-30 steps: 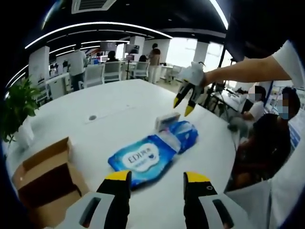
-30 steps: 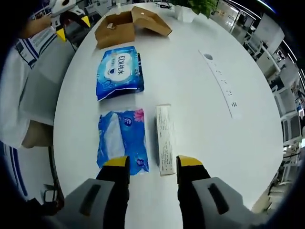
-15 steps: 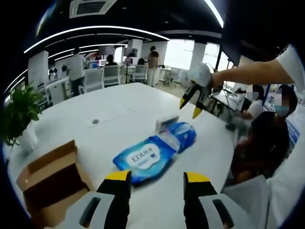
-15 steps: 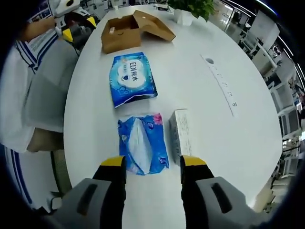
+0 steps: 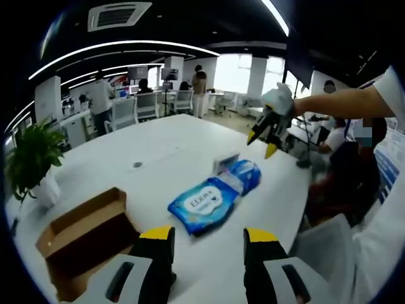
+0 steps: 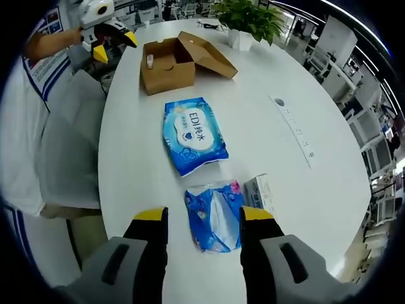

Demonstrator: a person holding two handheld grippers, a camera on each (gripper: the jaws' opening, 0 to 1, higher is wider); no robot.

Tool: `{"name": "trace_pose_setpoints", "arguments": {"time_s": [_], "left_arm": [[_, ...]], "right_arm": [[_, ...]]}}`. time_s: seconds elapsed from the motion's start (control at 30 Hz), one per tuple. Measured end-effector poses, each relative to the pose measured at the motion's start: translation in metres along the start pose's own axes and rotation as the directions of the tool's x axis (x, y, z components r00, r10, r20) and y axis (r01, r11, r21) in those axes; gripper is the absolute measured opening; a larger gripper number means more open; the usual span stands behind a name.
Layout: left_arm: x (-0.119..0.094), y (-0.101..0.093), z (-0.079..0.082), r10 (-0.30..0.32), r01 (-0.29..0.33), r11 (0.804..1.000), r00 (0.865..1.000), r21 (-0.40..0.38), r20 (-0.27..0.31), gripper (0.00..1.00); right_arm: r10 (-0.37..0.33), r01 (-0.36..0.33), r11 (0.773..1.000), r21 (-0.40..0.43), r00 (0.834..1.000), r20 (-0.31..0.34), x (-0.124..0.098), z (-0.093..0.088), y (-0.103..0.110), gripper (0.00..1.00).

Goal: Operate the shoe box by opening the lid, removing the specified soft item, and placing it in the target area until the item is outside and the box remains undamaged.

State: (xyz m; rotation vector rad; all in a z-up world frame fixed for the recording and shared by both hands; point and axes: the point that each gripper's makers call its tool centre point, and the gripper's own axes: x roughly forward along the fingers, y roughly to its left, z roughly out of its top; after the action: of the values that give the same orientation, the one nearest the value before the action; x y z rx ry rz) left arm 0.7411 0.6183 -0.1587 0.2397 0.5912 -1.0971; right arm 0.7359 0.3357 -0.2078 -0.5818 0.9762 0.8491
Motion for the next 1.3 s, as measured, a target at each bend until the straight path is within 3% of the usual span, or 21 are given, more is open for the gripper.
{"name": "trace_pose_setpoints", "arguments": {"time_s": [0.43,0.9,1.3], "left_arm": [[-0.053,0.041,-0.02,0.002,-0.003,1.0,1.0,0.02,0.01,0.44],[-0.1,0.093,-0.038,0.042,-0.043,0.999,0.999,0.027,0.015,0.44],[-0.133,0.138,-0.05,0.077,-0.078,0.997,0.997,0.022,0.028,0.44]], "right_arm": [[-0.017,0.017,1.0,0.014,1.0,0.021,0.014,0.059,0.046,0.42],[-0.025,0.023,0.999,0.031,0.997,0.075,0.037,0.112,0.062,0.42],[-0.025,0.029,0.999,-0.017,0.982,0.186,0.054,0.197,0.087,0.43]]}}
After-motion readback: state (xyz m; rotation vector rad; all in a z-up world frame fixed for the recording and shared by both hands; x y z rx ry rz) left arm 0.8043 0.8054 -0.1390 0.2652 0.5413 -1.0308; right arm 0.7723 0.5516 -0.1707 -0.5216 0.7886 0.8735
